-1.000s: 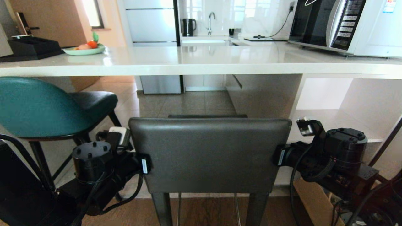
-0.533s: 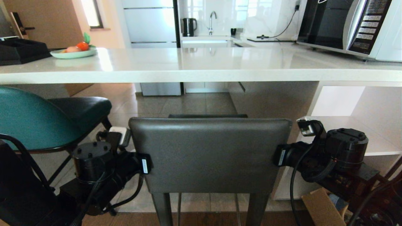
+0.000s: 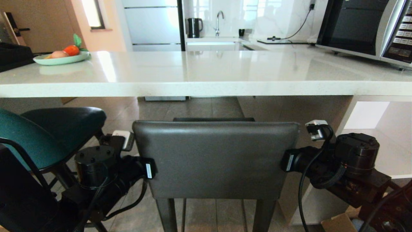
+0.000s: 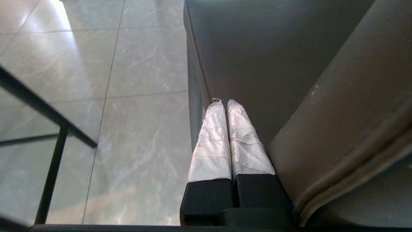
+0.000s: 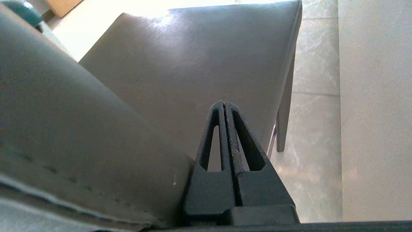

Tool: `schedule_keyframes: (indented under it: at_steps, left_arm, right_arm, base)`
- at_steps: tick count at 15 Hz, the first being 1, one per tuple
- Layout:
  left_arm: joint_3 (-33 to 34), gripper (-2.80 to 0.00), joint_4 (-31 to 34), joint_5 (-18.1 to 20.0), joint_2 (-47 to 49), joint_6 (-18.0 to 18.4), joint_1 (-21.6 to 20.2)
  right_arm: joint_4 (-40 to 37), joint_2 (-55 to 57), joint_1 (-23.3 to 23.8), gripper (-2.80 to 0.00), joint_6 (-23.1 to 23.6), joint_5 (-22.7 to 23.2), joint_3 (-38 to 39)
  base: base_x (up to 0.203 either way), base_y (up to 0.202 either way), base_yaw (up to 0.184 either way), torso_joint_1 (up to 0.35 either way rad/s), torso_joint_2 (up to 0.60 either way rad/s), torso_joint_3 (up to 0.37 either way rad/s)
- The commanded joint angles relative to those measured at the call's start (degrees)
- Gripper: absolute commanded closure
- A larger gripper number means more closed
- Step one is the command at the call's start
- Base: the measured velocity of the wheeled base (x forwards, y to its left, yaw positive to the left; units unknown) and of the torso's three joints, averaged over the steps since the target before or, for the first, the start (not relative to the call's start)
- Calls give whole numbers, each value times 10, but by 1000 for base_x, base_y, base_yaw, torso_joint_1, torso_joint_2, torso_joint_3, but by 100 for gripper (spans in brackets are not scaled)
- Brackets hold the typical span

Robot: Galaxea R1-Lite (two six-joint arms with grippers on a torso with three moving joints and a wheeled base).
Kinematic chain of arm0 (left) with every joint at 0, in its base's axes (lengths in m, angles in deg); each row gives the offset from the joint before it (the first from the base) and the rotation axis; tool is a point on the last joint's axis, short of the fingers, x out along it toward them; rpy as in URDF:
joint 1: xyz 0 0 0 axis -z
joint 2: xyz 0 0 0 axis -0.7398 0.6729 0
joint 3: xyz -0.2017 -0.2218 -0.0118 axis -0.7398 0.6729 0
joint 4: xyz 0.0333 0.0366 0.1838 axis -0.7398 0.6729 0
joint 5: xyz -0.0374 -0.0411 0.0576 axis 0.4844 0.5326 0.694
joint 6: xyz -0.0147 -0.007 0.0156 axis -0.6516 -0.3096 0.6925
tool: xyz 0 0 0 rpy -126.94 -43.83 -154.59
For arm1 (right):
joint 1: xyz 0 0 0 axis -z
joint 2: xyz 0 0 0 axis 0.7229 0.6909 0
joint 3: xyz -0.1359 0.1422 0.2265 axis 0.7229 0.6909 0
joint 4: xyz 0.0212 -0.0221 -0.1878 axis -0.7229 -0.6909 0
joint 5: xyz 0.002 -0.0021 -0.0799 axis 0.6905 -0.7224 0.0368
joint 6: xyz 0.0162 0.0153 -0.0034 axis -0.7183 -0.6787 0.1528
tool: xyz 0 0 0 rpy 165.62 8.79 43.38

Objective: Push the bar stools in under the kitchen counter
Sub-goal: Push the gray chair back under the dining table

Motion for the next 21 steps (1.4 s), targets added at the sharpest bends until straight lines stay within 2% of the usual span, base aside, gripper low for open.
schedule_keyframes:
  at_steps: [1,7,21]
  left_arm:
    - [3,0,-3,-2,3,-1,1]
    - [5,0,-3,-1,4,0,0]
    - [-38,0,-4,2,56,0,-22]
  right_arm:
    - [3,-1,0,0,-1,1,8]
    - [21,0,-1,0,-1,2,18]
    - [22,47,0,0,-3,0,-34]
  base:
    - [156,0,2,2,-2,3]
    - [16,0,0,2,0,0]
    - [0,0,0,0,0,0]
